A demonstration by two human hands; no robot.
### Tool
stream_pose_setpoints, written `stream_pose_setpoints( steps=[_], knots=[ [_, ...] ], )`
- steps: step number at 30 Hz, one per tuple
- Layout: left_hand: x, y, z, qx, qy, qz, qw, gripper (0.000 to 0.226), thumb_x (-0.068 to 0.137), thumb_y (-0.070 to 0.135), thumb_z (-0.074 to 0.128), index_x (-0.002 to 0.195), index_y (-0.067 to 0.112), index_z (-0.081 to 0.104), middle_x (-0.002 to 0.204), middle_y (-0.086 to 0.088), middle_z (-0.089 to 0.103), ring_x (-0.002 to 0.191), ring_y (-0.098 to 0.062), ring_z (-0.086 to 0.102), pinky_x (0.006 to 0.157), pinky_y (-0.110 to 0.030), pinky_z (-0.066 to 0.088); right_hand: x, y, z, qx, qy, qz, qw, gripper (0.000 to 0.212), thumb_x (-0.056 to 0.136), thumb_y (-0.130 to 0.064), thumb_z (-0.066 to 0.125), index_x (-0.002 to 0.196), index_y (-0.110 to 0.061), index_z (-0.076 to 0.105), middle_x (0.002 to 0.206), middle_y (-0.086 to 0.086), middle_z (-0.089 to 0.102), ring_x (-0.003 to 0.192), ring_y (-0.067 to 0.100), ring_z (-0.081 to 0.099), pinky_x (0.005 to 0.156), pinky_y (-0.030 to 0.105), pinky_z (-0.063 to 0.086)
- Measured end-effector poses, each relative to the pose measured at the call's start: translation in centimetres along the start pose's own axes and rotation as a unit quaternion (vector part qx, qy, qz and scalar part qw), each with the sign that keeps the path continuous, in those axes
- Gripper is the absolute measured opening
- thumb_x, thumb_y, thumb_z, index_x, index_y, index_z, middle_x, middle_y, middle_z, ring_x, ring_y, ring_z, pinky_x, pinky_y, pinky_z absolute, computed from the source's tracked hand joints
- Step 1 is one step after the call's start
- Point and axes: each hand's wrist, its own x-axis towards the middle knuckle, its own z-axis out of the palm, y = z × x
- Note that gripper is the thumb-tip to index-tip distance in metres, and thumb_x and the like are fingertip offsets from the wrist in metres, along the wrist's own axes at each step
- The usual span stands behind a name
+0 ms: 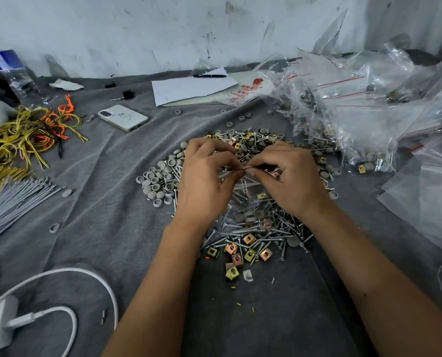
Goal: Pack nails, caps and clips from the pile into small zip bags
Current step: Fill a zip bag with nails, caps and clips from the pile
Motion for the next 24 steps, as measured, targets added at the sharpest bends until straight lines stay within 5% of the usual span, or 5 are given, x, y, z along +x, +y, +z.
stream_pose_setpoints(
  steps=[6,11,15,24],
  knots=[
    [-0.06,0.06,0.22,-0.023,-0.001,-0.015,1.0,0.008,0.082,0.019,0.086,0.08,0.016,0.079,0.1,0.008,0.073,0.105,-0.021,0.054,0.089,-0.034,0.042,0.06,-0.29,-0.3,0.012,0.011,0.01,1.0,0.012,0.083,-0.014,0.084,0.094,-0.01,0.08,0.089,-0.001,0.075,0.088,0.014,0.067,0.08,0.037,0.055],
    [0.1,0.21,-0.08,-0.041,0.018,-0.047,0.998,0.007,0.082,0.024,0.085,0.085,0.022,0.078,0.105,0.009,0.071,0.109,-0.019,0.056,0.092,-0.014,0.034,-0.02,-0.33,-0.21,0.008,-0.013,0.034,0.999,0.012,0.085,-0.014,0.082,0.096,-0.012,0.08,0.09,-0.002,0.073,0.087,0.015,0.064,0.081,0.038,0.053],
    [0.15,0.25,-0.14,-0.053,0.005,-0.036,0.998,0.008,0.083,0.02,0.085,0.083,0.021,0.077,0.108,0.007,0.071,0.111,-0.019,0.056,0.093,-0.026,0.039,0.0,-0.35,-0.25,0.004,-0.027,0.027,0.999,0.011,0.084,-0.014,0.083,0.095,-0.013,0.08,0.088,-0.003,0.074,0.086,0.014,0.065,0.08,0.037,0.053],
    [0.26,0.53,-0.19,-0.067,-0.012,-0.063,0.996,0.009,0.084,0.026,0.084,0.086,0.026,0.076,0.114,0.012,0.069,0.116,-0.012,0.053,0.097,-0.01,0.029,0.0,-0.42,-0.31,-0.02,-0.04,0.019,0.999,0.012,0.084,-0.01,0.082,0.096,-0.012,0.08,0.087,-0.001,0.074,0.084,0.015,0.063,0.078,0.038,0.053]
  ],
)
